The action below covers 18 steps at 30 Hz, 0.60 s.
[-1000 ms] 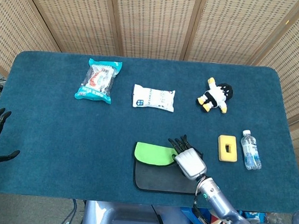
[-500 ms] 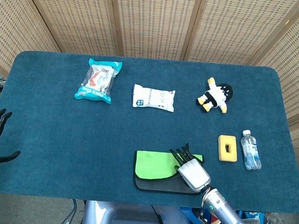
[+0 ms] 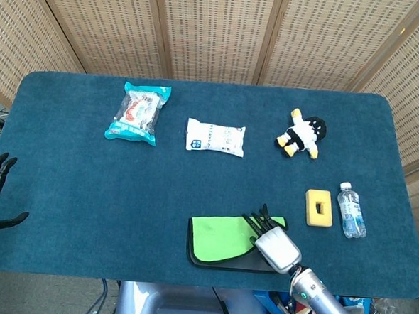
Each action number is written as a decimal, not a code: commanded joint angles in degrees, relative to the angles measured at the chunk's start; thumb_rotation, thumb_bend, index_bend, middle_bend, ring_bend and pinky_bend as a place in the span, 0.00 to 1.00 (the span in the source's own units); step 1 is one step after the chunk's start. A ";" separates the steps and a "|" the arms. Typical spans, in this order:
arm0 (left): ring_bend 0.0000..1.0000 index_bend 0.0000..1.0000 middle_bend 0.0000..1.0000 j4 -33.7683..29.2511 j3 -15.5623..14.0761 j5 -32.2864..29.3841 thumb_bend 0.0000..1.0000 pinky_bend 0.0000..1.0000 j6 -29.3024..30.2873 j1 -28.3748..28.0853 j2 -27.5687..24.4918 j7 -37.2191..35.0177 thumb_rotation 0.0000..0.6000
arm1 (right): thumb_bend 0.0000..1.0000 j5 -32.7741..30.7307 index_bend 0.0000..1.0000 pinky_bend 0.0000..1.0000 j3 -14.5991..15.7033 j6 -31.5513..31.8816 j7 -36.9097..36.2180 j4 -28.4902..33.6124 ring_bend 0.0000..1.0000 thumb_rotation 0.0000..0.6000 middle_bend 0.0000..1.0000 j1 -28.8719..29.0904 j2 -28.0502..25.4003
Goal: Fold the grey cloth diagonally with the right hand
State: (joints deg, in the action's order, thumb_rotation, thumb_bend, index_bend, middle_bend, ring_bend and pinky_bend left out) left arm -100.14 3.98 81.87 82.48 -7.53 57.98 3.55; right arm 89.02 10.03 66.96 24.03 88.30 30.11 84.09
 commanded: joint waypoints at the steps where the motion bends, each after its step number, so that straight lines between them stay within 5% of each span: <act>1: 0.00 0.00 0.00 0.00 0.00 0.00 0.15 0.00 0.04 0.02 0.02 0.06 1.00 | 0.57 0.68 0.60 0.00 0.12 -0.19 -0.21 -0.43 0.00 1.00 0.00 -0.31 -0.18; 18: 0.00 0.00 0.00 -0.05 -0.04 0.04 0.15 0.00 -0.03 0.02 0.14 0.38 1.00 | 0.57 2.61 0.60 0.00 -0.96 -0.13 0.38 -1.51 0.00 1.00 0.00 -2.60 1.44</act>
State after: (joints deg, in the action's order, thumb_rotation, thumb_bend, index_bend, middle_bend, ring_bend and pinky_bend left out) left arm -100.20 3.94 81.91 82.46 -7.51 58.12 3.93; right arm 91.56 9.13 66.78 24.41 86.74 27.59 85.47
